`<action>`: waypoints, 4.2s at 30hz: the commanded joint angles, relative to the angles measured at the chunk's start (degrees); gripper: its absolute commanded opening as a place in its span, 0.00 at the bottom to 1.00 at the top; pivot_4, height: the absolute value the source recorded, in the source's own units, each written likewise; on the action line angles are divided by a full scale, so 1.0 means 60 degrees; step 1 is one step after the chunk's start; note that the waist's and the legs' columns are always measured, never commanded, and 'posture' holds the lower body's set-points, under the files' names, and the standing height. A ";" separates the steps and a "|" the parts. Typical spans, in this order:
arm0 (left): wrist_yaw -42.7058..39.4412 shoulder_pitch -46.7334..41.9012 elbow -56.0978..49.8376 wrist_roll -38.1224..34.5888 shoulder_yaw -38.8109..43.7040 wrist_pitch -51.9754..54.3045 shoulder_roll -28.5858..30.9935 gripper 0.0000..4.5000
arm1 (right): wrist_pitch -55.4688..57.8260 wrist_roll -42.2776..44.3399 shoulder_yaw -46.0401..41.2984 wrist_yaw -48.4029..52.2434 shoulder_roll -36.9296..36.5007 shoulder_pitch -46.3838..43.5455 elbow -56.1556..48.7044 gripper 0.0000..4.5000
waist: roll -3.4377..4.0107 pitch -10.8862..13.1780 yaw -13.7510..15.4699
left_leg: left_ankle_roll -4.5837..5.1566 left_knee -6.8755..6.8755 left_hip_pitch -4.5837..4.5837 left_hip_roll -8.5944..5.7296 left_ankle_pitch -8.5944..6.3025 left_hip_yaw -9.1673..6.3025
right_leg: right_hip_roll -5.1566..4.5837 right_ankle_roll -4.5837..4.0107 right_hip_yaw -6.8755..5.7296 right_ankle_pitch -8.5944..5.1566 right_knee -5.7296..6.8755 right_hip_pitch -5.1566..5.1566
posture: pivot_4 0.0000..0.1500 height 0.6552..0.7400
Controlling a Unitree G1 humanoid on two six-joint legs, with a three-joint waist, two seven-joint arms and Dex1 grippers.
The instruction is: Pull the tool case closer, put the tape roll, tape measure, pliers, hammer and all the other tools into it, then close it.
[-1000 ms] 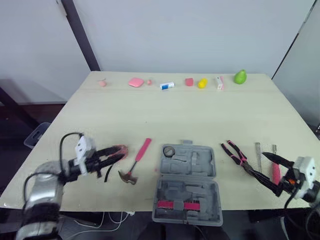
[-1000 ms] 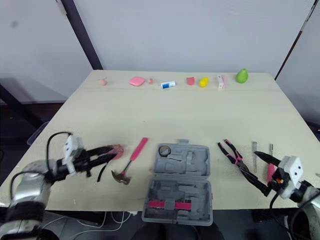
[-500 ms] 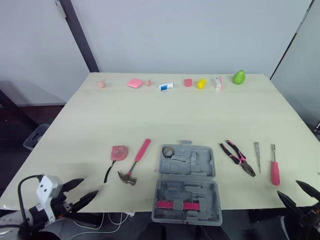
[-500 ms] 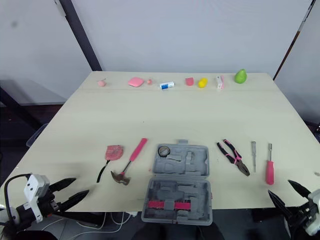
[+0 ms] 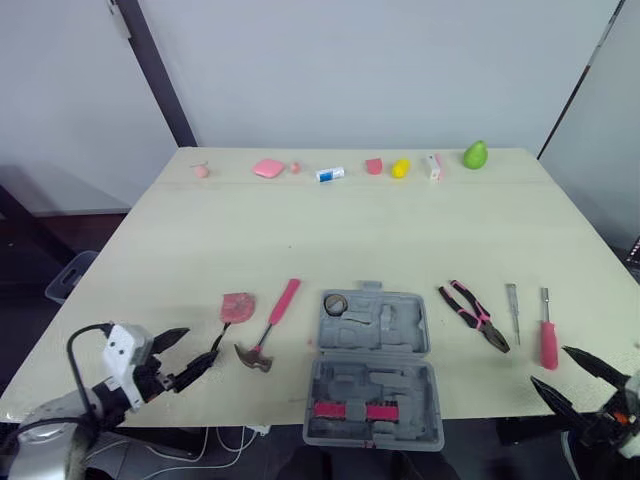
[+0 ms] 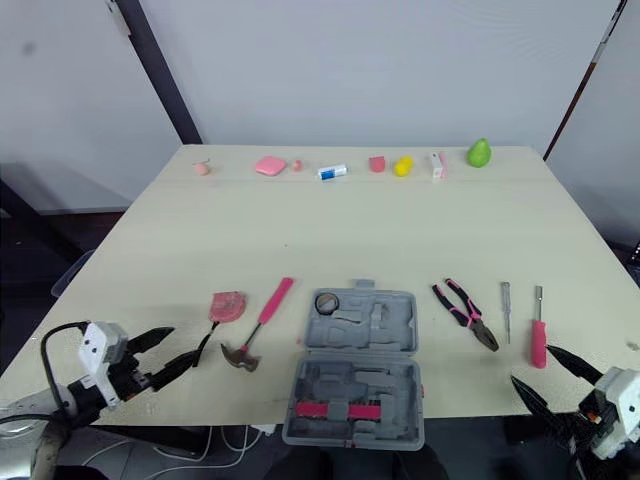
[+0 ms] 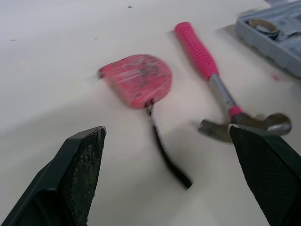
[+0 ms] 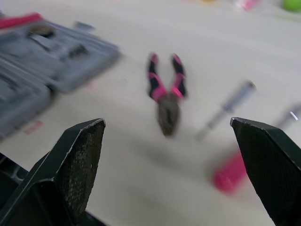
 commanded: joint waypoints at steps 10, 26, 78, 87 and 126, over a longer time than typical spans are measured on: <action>0.2869 -0.1232 -0.0171 0.1046 -0.0783 0.0991 -0.0777 0.99 | 0.1767 0.1077 0.1274 0.0833 -0.1137 -0.1450 -0.2686 1.00 | -0.0013 -0.0007 0.0035 | 0.0000 0.0005 -0.0006 -0.0002 0.0000 -0.0019 | 0.0011 0.0003 -0.0016 0.0003 -0.0006 0.0009 | 1.00 1.00; 0.3405 -0.1335 -0.0311 0.1422 -0.1553 0.1096 -0.1072 0.22 | 0.2310 0.1028 0.2267 0.1122 -0.1308 -0.2834 -0.3202 1.00 | -0.0016 -0.0009 0.0044 | 0.0000 0.0005 -0.0010 -0.0006 0.0000 -0.0034 | 0.0006 0.0003 -0.0031 0.0004 -0.0017 0.0017 | 1.00 1.00; -0.2840 0.0844 0.0671 0.0650 -0.0592 -0.2139 0.2099 0.98 | 0.0886 0.0065 0.3194 0.2673 -0.1183 -0.3744 -0.1532 1.00 | 0.0003 -0.0001 0.0113 | -0.0003 -0.0109 -0.0012 -0.0005 -0.0002 -0.0058 | -0.0214 -0.0058 -0.0192 -0.0008 -0.0143 0.0027 | 1.00 1.00; -0.2861 -0.1044 0.1455 0.1611 -0.1773 -0.2240 0.2669 0.98 | 0.0824 -0.0004 0.3176 0.2424 -0.1152 -0.3764 -0.1606 1.00 | 0.0001 -0.0001 0.0112 | -0.0001 -0.0108 -0.0014 -0.0015 -0.0001 -0.0048 | -0.0189 -0.0042 -0.0245 -0.0001 -0.0142 0.0026 | 1.00 1.00; -0.2914 -0.4080 0.6718 0.3452 -0.3943 -0.4464 0.1707 0.88 | 0.0871 0.0006 0.3147 0.1962 -0.1251 -0.3760 -0.1879 1.00 | 0.0228 -0.0119 0.0264 | 0.0001 -0.0099 0.0130 -0.0021 0.0002 -0.0011 | -0.0057 -0.0007 -0.0182 0.0011 -0.0102 0.0135 | 1.00 1.00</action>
